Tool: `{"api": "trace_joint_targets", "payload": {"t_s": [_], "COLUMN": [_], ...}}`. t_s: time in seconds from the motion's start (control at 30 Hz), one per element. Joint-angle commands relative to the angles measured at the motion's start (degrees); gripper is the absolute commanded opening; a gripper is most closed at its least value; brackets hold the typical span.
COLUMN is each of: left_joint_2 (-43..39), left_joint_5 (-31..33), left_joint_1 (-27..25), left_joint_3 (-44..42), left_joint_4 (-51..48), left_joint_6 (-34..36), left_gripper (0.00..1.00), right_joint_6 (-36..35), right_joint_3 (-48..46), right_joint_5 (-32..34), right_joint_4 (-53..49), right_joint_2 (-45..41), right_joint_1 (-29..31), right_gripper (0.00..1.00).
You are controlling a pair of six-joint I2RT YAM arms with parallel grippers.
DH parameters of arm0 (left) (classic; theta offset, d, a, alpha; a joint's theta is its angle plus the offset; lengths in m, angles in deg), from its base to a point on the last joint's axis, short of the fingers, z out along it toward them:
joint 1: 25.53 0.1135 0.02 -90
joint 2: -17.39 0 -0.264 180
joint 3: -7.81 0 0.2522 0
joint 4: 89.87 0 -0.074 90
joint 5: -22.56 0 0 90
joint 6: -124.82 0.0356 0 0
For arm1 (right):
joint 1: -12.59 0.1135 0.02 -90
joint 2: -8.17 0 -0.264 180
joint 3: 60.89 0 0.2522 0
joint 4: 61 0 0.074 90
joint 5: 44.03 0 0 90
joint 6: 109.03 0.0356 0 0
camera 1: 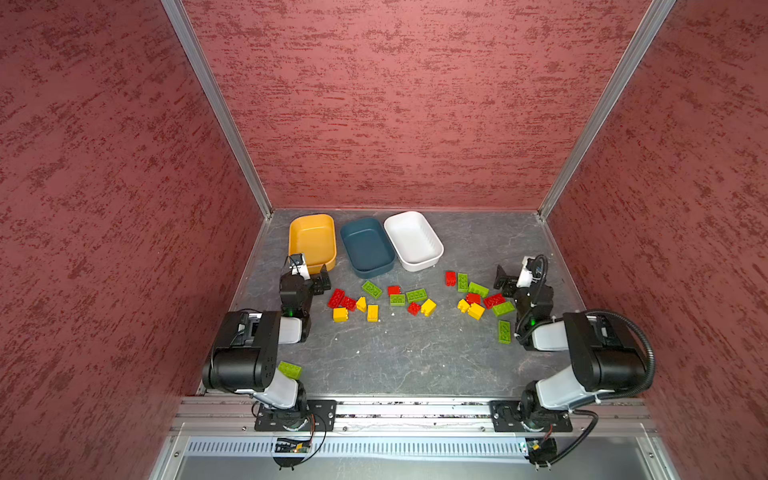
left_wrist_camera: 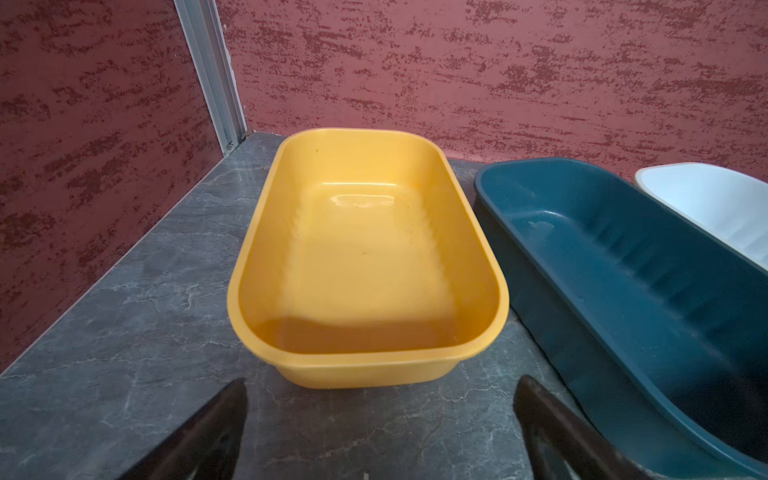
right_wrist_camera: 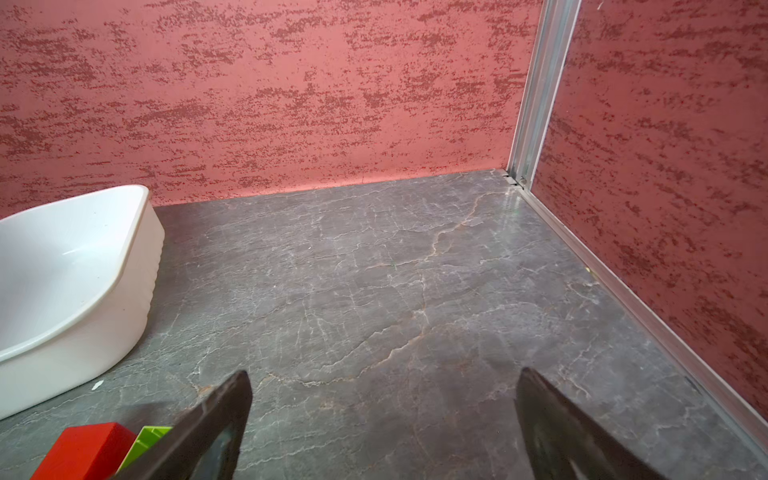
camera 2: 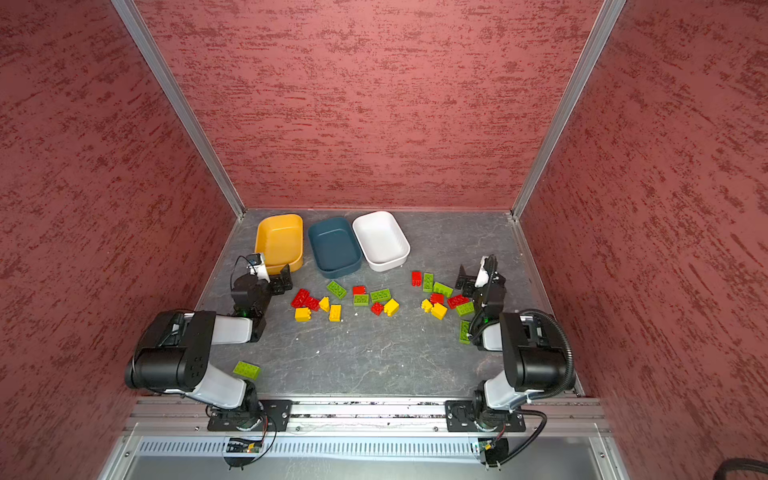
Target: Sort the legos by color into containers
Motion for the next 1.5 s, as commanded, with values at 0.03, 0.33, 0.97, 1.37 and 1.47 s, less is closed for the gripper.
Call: {"api": "trace_joint_targets", "payload": {"t_s": [0.03, 0.33, 0.97, 1.37, 1.47], "left_joint_2": [-0.15, -0.18, -1.33, -14.68, -15.64], "left_joint_5": [0.07, 0.07, -2.46, 25.59, 24.28], "left_joint_1": [0.01, -0.04, 0.02, -10.7, -12.89], "left_joint_3": [0.49, 0.49, 1.04, 19.23, 25.81], "left_joint_4": [1.09, 1.1, -0.67, -45.06, -65.22], "left_joint_6": [-0.17, -0.17, 0.7, -12.48, -25.32], "left_gripper": [0.99, 0.99, 0.99, 0.99, 0.99], "right_joint_6": [-0.64, -0.57, -0.27, 14.77, 21.58], "right_joint_3": [0.32, 0.28, 0.85, 17.88, 19.57], "right_joint_5": [0.76, 0.72, 1.64, 8.8, 9.81], "right_joint_4": [1.14, 1.23, -1.35, -49.84, -56.88], "right_joint_2": [-0.27, -0.29, -2.52, -19.86, -21.62], "right_joint_1": [0.23, 0.3, 0.27, 0.21, 0.24], "right_gripper": [0.99, 0.99, 0.99, 0.99, 0.99]}}
